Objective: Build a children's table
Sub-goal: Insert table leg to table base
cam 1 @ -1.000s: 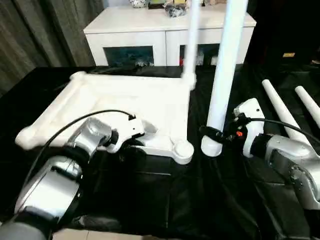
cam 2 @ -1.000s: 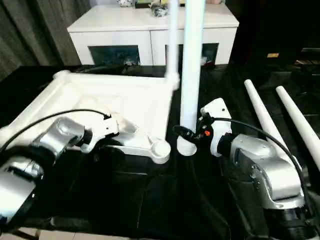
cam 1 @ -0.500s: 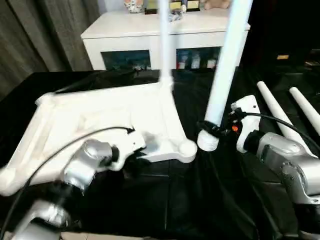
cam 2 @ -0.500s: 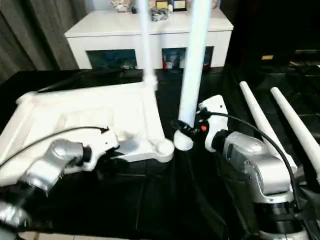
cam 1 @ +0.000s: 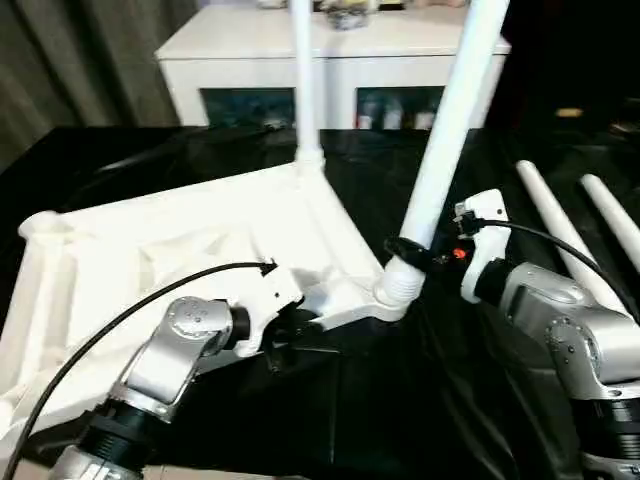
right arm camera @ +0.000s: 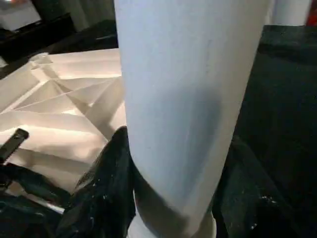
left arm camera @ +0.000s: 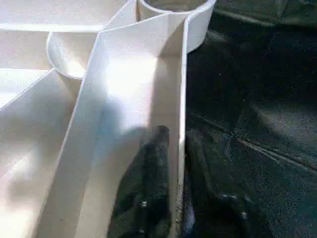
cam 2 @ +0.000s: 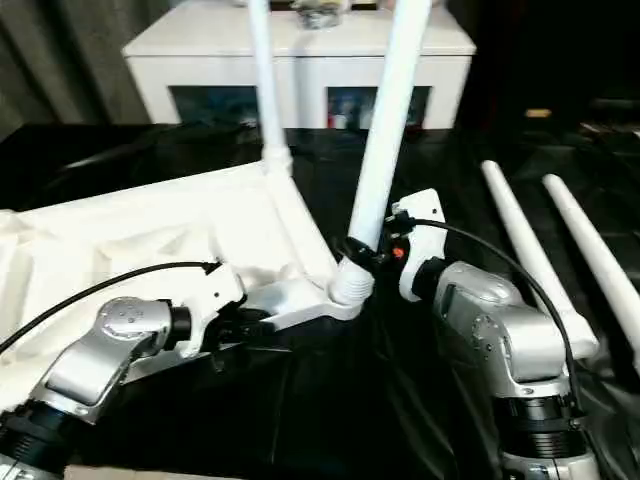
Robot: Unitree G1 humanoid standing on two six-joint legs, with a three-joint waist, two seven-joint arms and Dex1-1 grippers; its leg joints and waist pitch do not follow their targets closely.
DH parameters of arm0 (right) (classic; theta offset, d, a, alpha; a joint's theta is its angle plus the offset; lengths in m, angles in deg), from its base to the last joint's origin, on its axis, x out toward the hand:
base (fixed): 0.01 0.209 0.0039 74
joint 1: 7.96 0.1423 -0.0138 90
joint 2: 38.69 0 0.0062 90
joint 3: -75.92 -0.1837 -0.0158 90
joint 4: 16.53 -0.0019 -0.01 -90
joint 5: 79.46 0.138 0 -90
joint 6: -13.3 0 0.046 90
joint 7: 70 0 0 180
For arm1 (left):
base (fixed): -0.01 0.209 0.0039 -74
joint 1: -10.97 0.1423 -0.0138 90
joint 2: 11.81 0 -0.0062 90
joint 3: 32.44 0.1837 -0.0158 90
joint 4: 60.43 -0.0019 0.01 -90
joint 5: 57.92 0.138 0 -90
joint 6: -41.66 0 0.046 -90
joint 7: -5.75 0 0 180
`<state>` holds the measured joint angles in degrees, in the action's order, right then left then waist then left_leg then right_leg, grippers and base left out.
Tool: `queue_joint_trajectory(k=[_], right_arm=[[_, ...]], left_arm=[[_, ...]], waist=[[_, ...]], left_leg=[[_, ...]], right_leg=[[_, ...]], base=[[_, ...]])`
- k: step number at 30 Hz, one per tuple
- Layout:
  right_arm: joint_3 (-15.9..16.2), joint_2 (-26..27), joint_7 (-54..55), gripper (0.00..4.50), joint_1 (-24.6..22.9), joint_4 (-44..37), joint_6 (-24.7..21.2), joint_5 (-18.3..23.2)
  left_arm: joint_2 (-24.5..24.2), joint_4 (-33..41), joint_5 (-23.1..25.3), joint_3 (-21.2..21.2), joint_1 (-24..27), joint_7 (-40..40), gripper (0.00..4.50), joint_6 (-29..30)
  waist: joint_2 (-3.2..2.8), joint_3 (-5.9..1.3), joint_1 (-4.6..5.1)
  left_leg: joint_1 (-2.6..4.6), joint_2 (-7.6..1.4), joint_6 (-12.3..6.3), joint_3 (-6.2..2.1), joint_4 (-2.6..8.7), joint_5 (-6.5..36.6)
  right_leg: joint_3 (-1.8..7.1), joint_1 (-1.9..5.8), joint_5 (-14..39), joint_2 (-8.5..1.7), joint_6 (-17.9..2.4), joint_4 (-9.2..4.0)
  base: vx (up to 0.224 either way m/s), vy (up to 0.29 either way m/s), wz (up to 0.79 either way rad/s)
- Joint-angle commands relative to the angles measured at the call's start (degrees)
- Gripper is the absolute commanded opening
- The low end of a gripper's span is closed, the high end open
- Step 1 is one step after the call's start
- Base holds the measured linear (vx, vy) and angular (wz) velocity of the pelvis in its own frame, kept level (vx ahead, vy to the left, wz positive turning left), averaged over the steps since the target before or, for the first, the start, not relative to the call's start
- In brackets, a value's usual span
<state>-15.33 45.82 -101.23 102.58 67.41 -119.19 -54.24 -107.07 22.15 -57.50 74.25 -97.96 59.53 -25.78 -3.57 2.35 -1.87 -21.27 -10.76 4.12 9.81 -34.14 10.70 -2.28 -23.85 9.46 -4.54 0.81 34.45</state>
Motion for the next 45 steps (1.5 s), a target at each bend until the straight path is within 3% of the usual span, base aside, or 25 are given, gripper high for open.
queue_joint_trajectory(k=[1, 12, 18, 31, 32, 35, 42, 45], right_arm=[[0.23, -0.17, -0.19, 1.84, 1.47, -1.07, -0.79, 0.79], [0.55, 0.13, -0.18, 1.84, 1.23, -1.93, -1.06, 0.61], [0.74, 0.28, -0.06, 1.84, 0.98, -2.4, -1.23, 0.55], [0.56, 0.45, 0.38, 1.84, 0.65, -2.95, -1.46, 0.57], [0.57, 0.46, 0.38, 1.84, 0.65, -2.95, -1.46, 0.54], [0.61, 0.48, 0.41, 1.84, 0.65, -2.93, -1.43, 0.47], [0.63, 0.52, 0.52, 1.84, 0.68, -2.89, -1.49, 0.4], [0.53, 0.46, 0.46, 1.84, 0.7, -2.73, -1.43, 0.41]], left_arm=[[-1.04, -0.73, 0.83, 0.78, -0.04, -0.4, 1.09, 1.23], [2.08, -4.1, 1.38, 1.59, -2.33, -3.94, 1.09, 2.87], [3.42, -5.05, 1.13, 1.97, -3.5, -4.56, 1.09, 2.8], [4.64, -5.65, 0.16, 3.23, -5.24, -2.98, 1.09, 3.59], [4.59, -5.63, 0.24, 3.31, -5.35, -3.04, 1.37, 3.75], [4.21, -5.7, 0.99, 3.84, -5.48, -3.28, 1.49, 3.41], [2.63, -6.02, 3.29, 5.67, -5.6, -3.45, 1.55, 5.35], [2.21, -5.18, 2.59, 4.73, -5.59, -3.99, 1.18, 8.69]], waist=[[1.18, -3.35, -0.26], [1.08, -2.95, -0.56], [0.93, -2.97, -0.59], [0.64, -3.28, -0.95], [0.64, -3.35, -0.98], [0.61, -3.4, -1.02], [0.53, -3.16, -0.94], [0.57, -3.05, -0.72]], left_leg=[[0.2, -1.29, -1.84, -0.11, 4.13, 12.26], [0.68, -1.23, -0.19, -0.18, 4.35, 16.32], [0.47, -1.19, 0.2, -0.45, 4.53, 17.12], [0.36, -1.29, 0.06, -0.37, 4.41, 14.94], [0.3, -1.29, 0.0, -0.37, 4.36, 14.38], [0.3, -1.29, -0.19, -0.35, 4.3, 13.8], [0.41, -1.29, 0.11, -0.34, 4.43, 15.37], [0.38, -1.25, 0.54, -0.47, 4.58, 16.56]], right_leg=[[1.8, 2.64, 16.2, -2.43, -10.73, -4.44], [1.84, 2.21, 23.2, -2.4, -8.52, -5.29], [1.71, 2.36, 24.83, -2.49, -7.32, -5.46], [1.8, 2.72, 18.15, -2.48, -9.72, -4.81], [1.8, 2.79, 17.33, -2.47, -9.84, -4.69], [1.76, 2.89, 16.09, -2.47, -10.19, -4.58], [1.75, 2.75, 18.98, -2.5, -9.63, -4.9], [1.69, 2.75, 21.07, -2.49, -9.04, -5.0]], base=[[0.0, 0.0, 0.0], [0.0, 0.0, 0.0], [0.0, 0.0, 0.0], [0.0, 0.0, 0.0], [0.0, 0.0, 0.0], [0.0, 0.0, 0.0], [0.0, 0.0, 0.0], [0.0, 0.0, 0.0]])
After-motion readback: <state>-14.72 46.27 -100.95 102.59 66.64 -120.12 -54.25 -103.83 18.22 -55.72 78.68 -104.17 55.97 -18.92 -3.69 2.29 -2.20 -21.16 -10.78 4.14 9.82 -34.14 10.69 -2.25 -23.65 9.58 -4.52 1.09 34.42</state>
